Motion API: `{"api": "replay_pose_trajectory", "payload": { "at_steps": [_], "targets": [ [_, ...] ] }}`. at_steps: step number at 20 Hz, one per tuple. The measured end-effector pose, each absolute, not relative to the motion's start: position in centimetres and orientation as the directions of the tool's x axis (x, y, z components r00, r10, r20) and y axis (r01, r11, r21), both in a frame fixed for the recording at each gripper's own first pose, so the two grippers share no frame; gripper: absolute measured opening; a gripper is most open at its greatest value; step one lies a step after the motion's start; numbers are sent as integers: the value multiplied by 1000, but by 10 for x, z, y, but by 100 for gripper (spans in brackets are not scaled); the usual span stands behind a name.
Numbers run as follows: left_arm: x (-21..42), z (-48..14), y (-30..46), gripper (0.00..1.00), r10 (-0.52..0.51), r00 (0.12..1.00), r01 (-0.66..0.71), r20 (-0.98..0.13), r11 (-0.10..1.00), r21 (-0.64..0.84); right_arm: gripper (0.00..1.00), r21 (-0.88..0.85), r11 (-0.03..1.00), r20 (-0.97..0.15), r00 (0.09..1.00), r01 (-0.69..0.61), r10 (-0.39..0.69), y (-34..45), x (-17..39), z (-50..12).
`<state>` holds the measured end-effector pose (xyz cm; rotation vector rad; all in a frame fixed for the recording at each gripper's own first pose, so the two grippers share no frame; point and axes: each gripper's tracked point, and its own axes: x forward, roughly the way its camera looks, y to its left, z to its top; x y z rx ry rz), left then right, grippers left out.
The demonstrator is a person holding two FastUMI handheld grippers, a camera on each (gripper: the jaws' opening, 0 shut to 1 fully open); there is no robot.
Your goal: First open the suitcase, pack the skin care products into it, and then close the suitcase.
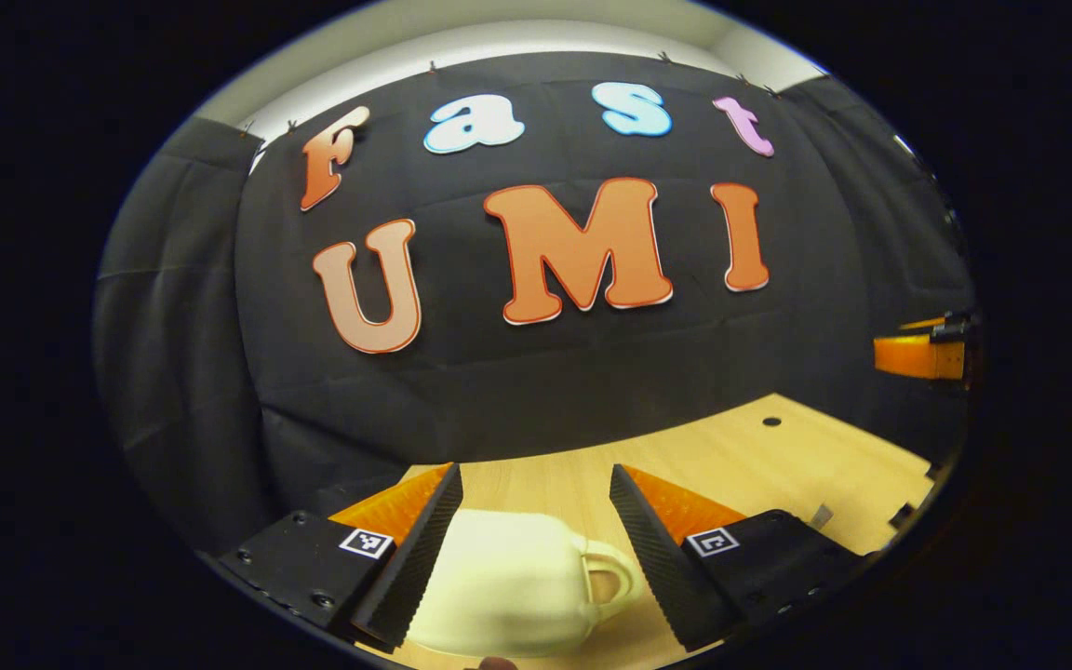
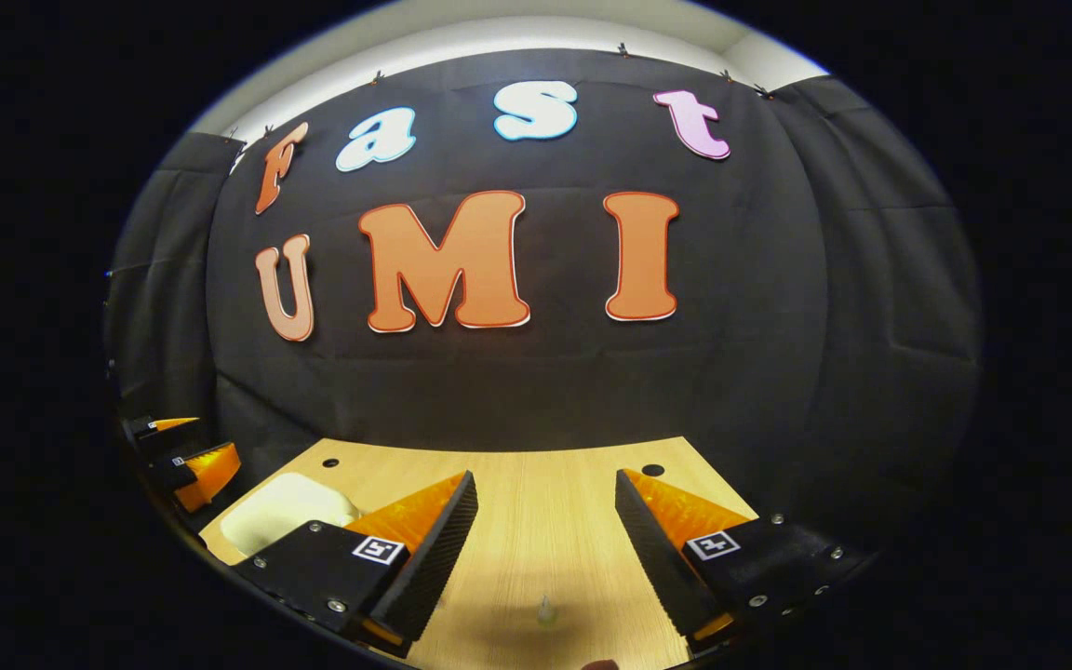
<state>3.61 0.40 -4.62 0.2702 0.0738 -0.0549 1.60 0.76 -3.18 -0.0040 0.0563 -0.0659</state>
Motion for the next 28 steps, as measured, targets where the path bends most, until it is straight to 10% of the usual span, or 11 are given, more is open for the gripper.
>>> {"api": "replay_pose_trajectory", "payload": {
  "at_steps": [18,28],
  "targets": [
    [34,-263,-67,98,-49,873,479,-486,274,834,94,31,982,-256,951,188,-174,-77,-7,-107],
    [61,-304,-57,95,107,844,500,-525,197,843,95,54,975,-314,931,215,-188,-104,-6,-120]
  ]
}}
